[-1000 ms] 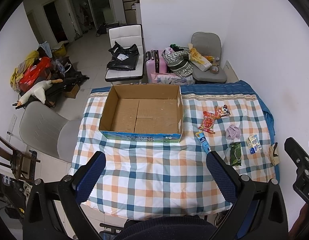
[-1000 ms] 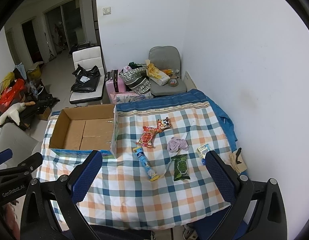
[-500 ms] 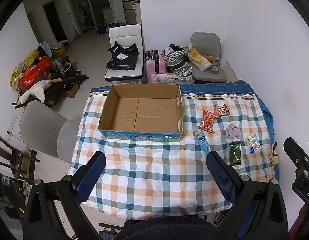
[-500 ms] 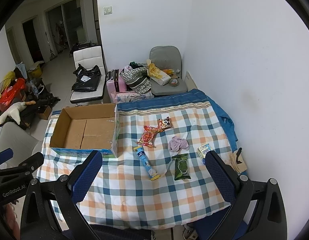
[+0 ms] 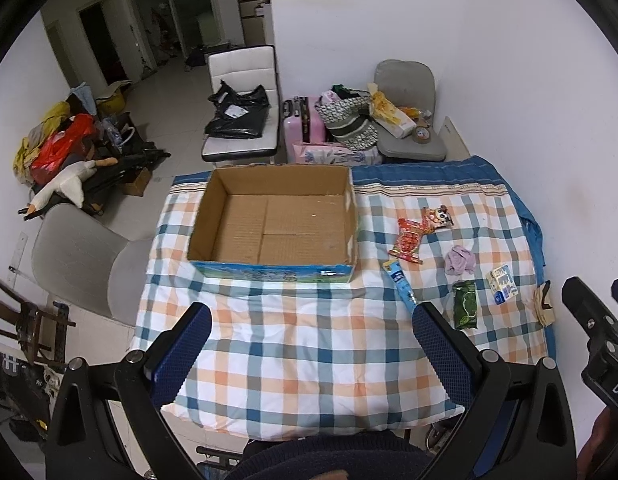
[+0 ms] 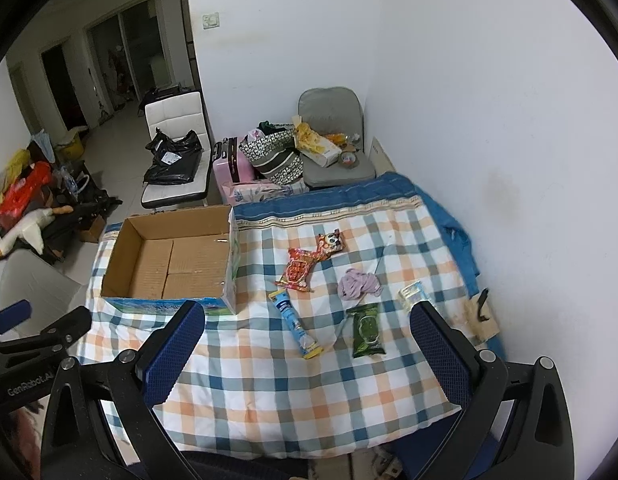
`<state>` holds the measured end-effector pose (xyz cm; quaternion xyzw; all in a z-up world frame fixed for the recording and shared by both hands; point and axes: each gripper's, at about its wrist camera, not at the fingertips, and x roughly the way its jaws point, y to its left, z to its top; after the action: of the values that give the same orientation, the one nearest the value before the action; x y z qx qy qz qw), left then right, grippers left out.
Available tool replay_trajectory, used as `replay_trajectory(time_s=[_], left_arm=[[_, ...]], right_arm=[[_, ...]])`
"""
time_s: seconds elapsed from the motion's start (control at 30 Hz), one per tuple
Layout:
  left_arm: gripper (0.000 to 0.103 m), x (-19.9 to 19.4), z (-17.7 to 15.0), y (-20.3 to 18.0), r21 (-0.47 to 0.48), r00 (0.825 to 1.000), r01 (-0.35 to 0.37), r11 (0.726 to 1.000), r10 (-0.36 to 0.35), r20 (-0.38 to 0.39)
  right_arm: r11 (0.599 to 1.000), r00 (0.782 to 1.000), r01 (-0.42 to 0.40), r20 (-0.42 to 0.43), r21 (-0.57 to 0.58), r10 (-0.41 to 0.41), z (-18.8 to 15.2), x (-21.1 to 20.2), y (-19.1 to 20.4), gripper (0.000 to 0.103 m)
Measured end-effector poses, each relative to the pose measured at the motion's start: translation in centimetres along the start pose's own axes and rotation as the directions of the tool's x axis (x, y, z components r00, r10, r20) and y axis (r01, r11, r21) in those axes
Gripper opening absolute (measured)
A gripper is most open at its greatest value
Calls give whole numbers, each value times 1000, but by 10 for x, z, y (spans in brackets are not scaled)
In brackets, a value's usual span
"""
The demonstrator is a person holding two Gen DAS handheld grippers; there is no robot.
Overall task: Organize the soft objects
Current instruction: 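Grasp the red snack bag with the left tool while the right tool grasps the green bag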
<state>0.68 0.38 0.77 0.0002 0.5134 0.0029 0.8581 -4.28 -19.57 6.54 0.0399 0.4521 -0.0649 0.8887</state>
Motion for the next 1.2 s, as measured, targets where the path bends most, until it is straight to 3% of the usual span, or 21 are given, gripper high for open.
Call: replay_trajectory(time_s=[0.2, 0.27, 0.37, 0.5, 0.67, 0.83, 1.07, 1.13, 1.2], left_arm=[[103, 46, 19, -36, 38, 996, 78, 996, -77, -34], [103, 74, 28, -51, 52, 991, 117, 992, -113, -67], [103, 123, 40, -80, 90, 983, 128, 988, -114, -143], [103, 190, 52, -115, 104, 964, 154, 983, -126, -232], [103, 276, 69, -159, 125, 938, 164, 979, -115, -327], [98, 364, 77, -195, 130, 890, 184, 974, -109, -444], [88, 456, 79, -223, 137, 814, 161, 977, -53, -579], [82, 476, 78, -230, 146, 792, 166, 975, -43, -610], [65, 489, 75, -235, 158, 771, 163, 974, -26, -636]], right_arm=[[996, 998, 19, -55, 85, -14, 1, 38, -33, 103], [993, 996, 33, -83, 116, -23, 3, 60, -53, 103], [984, 988, 57, -151, 167, -31, 2, 104, -84, 103], [972, 967, 86, -252, 217, -29, -4, 176, -123, 103], [954, 918, 104, -396, 282, 17, -26, 280, -170, 103], [916, 845, 78, -514, 392, 148, -68, 382, -191, 103], [883, 776, 50, -575, 466, 259, -106, 448, -184, 103], [878, 764, 55, -586, 476, 270, -112, 459, -182, 100], [876, 754, 60, -597, 479, 275, -115, 467, -180, 92]])
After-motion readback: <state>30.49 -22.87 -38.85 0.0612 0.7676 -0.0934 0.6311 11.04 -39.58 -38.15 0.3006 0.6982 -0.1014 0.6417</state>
